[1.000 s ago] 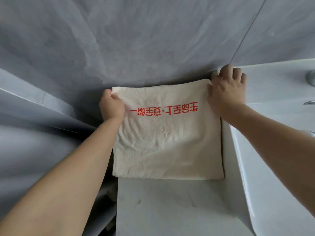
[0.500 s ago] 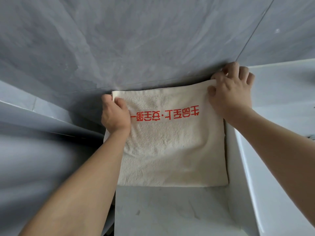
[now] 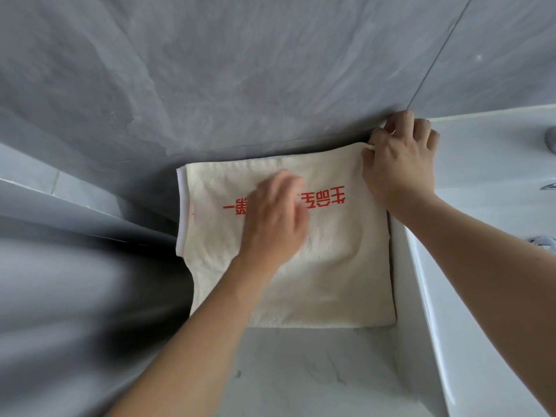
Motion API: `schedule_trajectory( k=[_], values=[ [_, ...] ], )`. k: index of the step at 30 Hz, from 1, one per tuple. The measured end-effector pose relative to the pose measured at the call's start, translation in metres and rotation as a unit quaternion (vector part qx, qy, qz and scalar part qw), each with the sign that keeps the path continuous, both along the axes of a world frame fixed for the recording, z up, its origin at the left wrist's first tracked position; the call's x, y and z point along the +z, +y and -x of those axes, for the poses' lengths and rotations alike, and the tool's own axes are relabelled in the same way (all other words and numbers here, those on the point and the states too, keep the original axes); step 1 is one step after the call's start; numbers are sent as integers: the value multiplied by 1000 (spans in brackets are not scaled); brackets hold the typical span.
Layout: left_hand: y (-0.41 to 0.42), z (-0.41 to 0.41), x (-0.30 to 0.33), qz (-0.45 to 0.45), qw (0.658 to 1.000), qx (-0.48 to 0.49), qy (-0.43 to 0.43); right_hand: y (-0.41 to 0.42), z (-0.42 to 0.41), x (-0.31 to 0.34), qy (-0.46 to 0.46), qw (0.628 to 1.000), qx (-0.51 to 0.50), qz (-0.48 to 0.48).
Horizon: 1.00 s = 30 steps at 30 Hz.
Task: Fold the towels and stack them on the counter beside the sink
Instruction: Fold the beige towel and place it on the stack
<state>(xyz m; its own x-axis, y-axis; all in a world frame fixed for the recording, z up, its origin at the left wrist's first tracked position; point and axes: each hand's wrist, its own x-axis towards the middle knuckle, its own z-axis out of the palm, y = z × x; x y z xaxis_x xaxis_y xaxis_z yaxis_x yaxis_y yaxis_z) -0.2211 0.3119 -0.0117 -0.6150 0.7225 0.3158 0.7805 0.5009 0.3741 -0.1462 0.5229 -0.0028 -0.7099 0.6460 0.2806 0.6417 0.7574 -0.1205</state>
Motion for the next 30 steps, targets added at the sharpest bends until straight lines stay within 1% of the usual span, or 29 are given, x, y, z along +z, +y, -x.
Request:
schedule_trajectory(
  k=[1, 2, 3, 4, 8, 11, 12, 14, 15, 16, 17, 18, 19, 20, 21, 22, 23, 25, 26, 28, 30],
  values=[
    [4, -6, -7, 66, 997, -46, 5, 0, 0, 0, 0, 1000, 1, -1],
    [6, -6, -15, 126, 991, -53, 9, 0, 1, 0, 2, 1000, 1, -2],
    [6, -2, -22, 175, 984, -39, 11, 0, 0, 0, 3, 1000, 0, -3],
    [7, 2, -29, 204, 979, -24, 9, 1, 0, -1, 5, 1000, -2, -6],
    [16, 8, -50, 243, 970, -17, -11, 2, 0, -1, 5, 1000, -2, -10],
    [22, 14, -51, 266, 963, -18, -37, -9, -3, 6, 8, 1000, -4, 19],
    [22, 15, -50, 273, 961, -19, -46, -18, -10, 10, 24, 999, -2, 28],
    [23, 18, -48, 282, 956, -25, -74, -52, -34, 21, 107, 993, 27, 45],
    [24, 18, -46, 284, 953, -31, -96, -78, -49, 23, 159, 983, 48, 72],
    [24, 20, -44, 285, 951, -36, -119, -108, -64, 24, 202, 970, 62, 120],
    [25, 22, -42, 290, 946, -41, -136, -137, -77, 23, 225, 954, 61, 187],
    [26, 24, -40, 301, 941, -45, -148, -162, -88, 21, 231, 934, 31, 270],
    [27, 26, -37, 315, 935, -47, -156, -179, -95, 19, 223, 907, -23, 356],
    [28, 28, -35, 330, 929, -48, -162, -190, -101, 14, 206, 874, -88, 431],
    [29, 29, -33, 342, 923, -50, -167, -193, -104, 8, 186, 842, -154, 483],
    [29, 30, -31, 351, 919, -51, -173, -192, -107, 3, 167, 824, -197, 505],
    [30, 30, -29, 356, 916, -52, -179, -190, -110, -1, 156, 823, -211, 503],
    [31, 30, -29, 359, 914, -55, -182, -186, -113, -7, 157, 837, -206, 482],
    [31, 31, -29, 359, 913, -57, -185, -185, -113, -9, 164, 834, -212, 483],
    [31, 31, -29, 357, 912, -63, -190, -181, -115, -15, 180, 806, -234, 513],
    [31, 32, -29, 355, 912, -71, -195, -175, -117, -21, 190, 766, -239, 565]
  ],
)
